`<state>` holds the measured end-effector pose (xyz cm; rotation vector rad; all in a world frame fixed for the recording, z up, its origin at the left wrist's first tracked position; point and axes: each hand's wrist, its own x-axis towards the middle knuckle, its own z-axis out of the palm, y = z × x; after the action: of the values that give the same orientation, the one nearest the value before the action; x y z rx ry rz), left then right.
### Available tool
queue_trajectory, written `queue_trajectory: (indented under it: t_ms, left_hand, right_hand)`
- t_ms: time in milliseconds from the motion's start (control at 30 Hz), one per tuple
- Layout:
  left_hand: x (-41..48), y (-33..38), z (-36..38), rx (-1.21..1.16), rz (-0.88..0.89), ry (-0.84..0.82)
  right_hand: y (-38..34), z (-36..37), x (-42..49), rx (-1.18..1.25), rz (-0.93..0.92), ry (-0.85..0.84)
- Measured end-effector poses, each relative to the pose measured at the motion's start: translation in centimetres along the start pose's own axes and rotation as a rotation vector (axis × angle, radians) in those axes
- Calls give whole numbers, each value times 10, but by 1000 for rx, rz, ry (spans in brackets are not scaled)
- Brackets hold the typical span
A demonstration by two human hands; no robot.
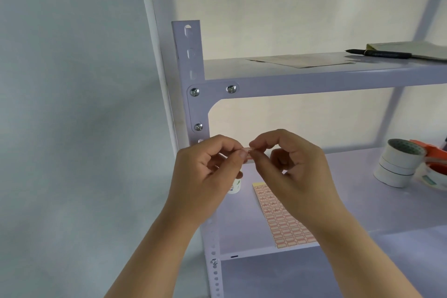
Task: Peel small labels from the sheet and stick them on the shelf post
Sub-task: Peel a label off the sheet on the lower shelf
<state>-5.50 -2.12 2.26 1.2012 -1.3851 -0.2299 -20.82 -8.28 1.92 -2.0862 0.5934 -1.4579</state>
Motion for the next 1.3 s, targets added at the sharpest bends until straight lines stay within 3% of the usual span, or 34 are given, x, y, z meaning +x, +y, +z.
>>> queue_trajectory:
  t_ms: [100,233,667,967,1133,1300]
  left_hand:
    - [-1,3,5,-137,-140,23]
    - [-1,4,7,-190,-222,-16]
    - [-3,-2,7,92,-26,41]
    - [-7,-5,14,176,99,122]
    - [-8,-6,17,100,48,111]
    - [-8,-4,20,119,78,137]
  right_hand:
    - [1,-1,-1,65,11,0]
    - [3,-1,1,-68,-134,-28]
    - [3,-2,5,3,132,-59]
    - [5,3,3,-91,99,-3]
    - [-1,0,0,227,209,-20]
    - [-1,-6,2,263,190,-61]
